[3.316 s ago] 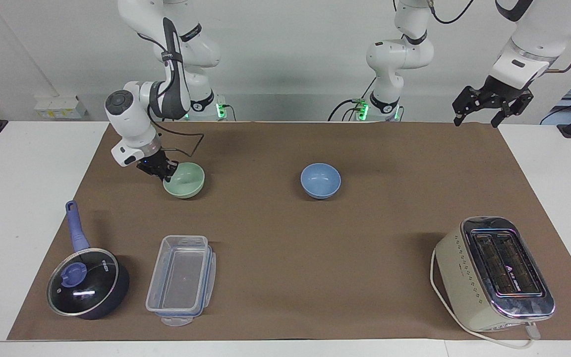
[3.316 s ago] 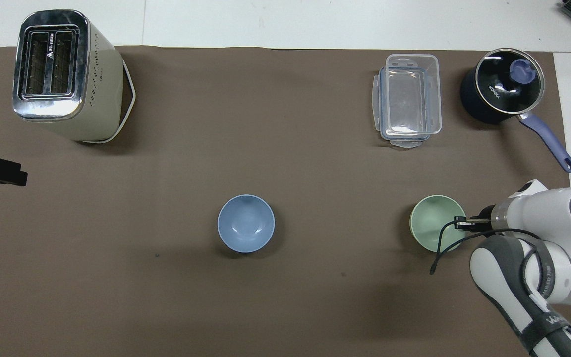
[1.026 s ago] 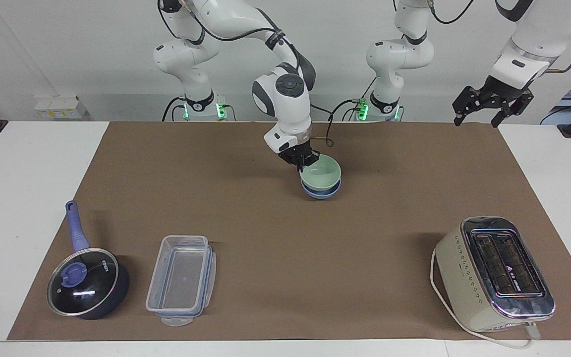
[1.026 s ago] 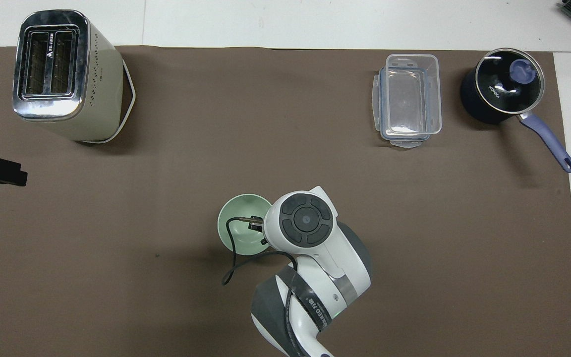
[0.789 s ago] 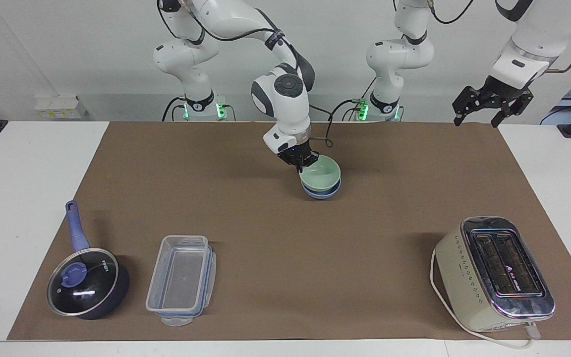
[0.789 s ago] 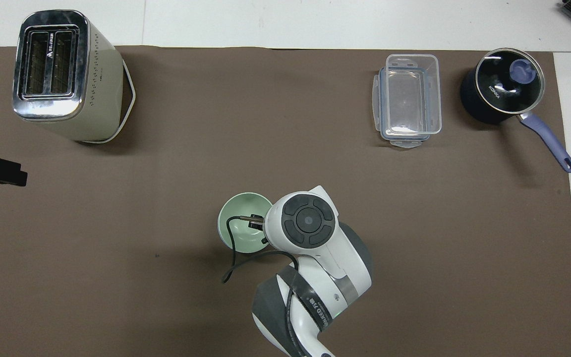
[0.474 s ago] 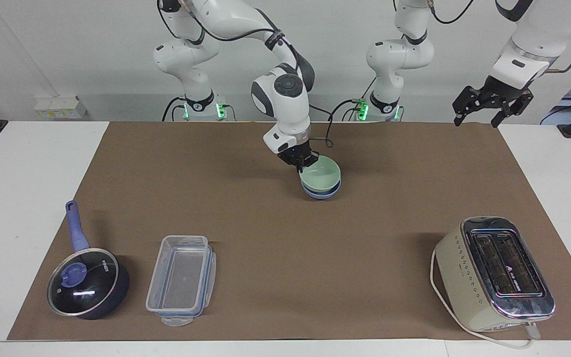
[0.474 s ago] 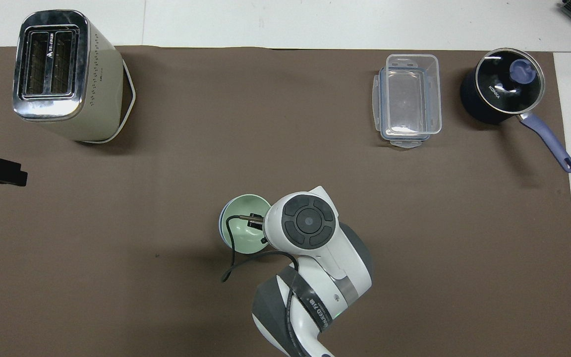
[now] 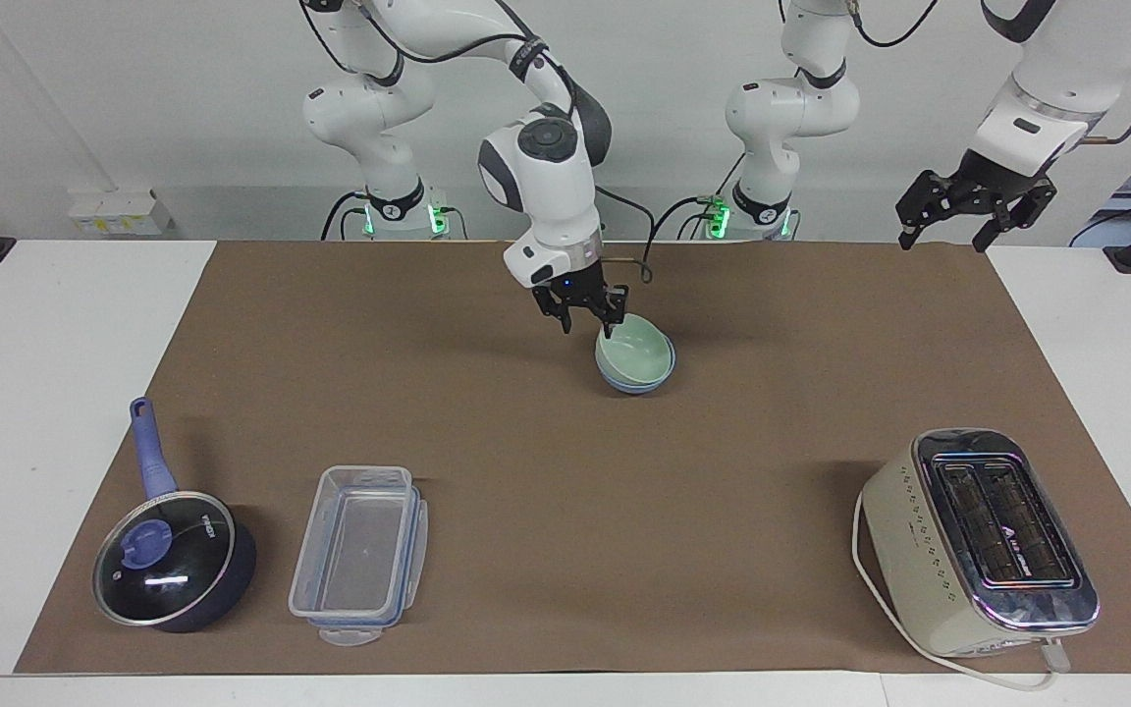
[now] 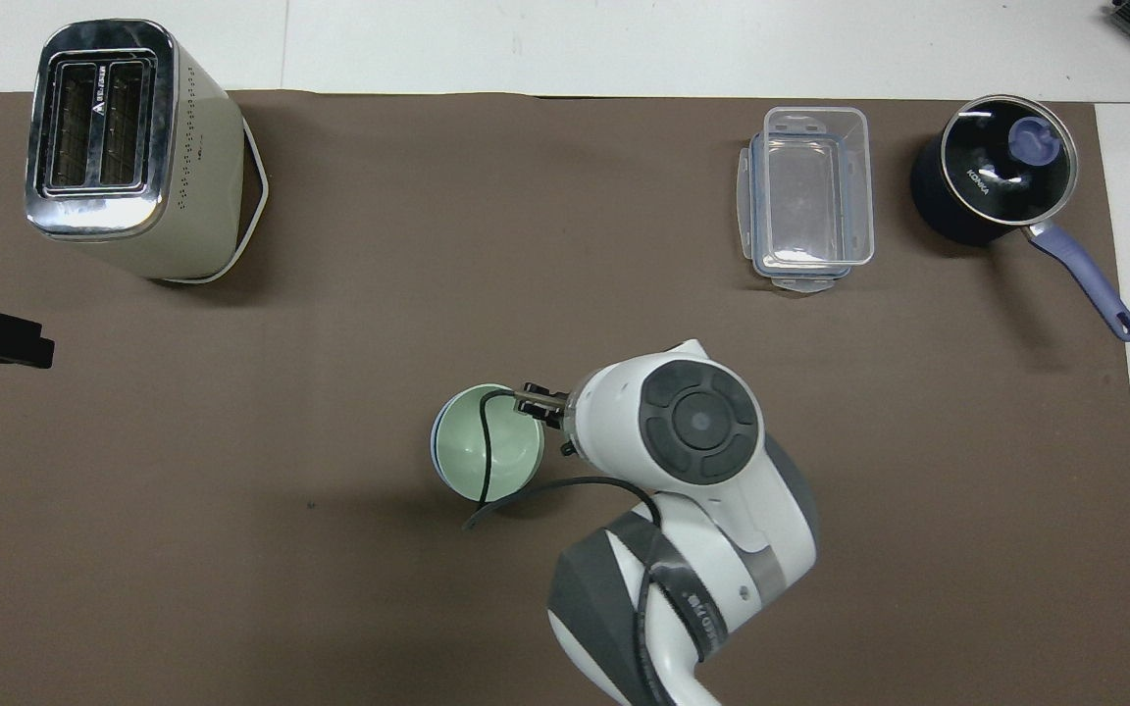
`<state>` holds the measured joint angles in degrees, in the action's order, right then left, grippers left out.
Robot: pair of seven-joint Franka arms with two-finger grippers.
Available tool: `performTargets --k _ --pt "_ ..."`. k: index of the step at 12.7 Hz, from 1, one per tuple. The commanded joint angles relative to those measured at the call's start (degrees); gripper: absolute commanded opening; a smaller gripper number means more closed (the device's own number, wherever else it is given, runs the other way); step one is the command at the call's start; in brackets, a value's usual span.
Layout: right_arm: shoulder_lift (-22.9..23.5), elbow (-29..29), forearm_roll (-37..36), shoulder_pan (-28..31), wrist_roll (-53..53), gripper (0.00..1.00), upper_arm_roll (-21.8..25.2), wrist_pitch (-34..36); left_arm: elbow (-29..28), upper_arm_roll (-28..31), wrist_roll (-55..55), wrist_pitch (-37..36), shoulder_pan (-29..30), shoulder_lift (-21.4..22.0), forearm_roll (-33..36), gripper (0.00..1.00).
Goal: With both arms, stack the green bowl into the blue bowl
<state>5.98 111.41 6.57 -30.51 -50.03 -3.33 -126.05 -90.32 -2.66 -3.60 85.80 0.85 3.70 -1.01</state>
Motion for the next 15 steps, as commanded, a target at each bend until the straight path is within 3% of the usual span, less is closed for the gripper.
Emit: performTargets --k 1,4,8,11,14,15 --pt "-5.09 0.91 -2.25 4.74 3.08 1.00 -0.10 4.56 0.76 -0.51 0.53 -0.98 0.56 -0.27 1.01 1.00" --pt "-9.14 -1.79 -4.19 12.99 10.88 1.00 -0.02 12.46 0.76 -0.51 0.53 -0.98 0.56 -0.27 1.01 1.00" --pt "-9.32 -10.59 -4.37 27.23 28.20 1.00 0.07 21.71 0.76 -0.51 0.53 -0.98 0.56 -0.27 1.01 1.00" --pt "-8.98 -16.64 -7.95 31.12 34.72 1.00 -0.01 28.81 0.76 -0.51 0.53 -0.98 0.56 -0.27 1.01 1.00" --pt "-7.48 -20.79 -9.12 31.22 36.23 1.00 -0.19 33.48 0.76 -0.51 0.53 -0.98 0.56 -0.27 1.01 1.00" --pt "-5.13 -25.32 -9.03 30.78 36.14 1.00 -0.19 35.93 0.76 -0.51 0.53 -0.98 0.56 -0.27 0.92 1.00"
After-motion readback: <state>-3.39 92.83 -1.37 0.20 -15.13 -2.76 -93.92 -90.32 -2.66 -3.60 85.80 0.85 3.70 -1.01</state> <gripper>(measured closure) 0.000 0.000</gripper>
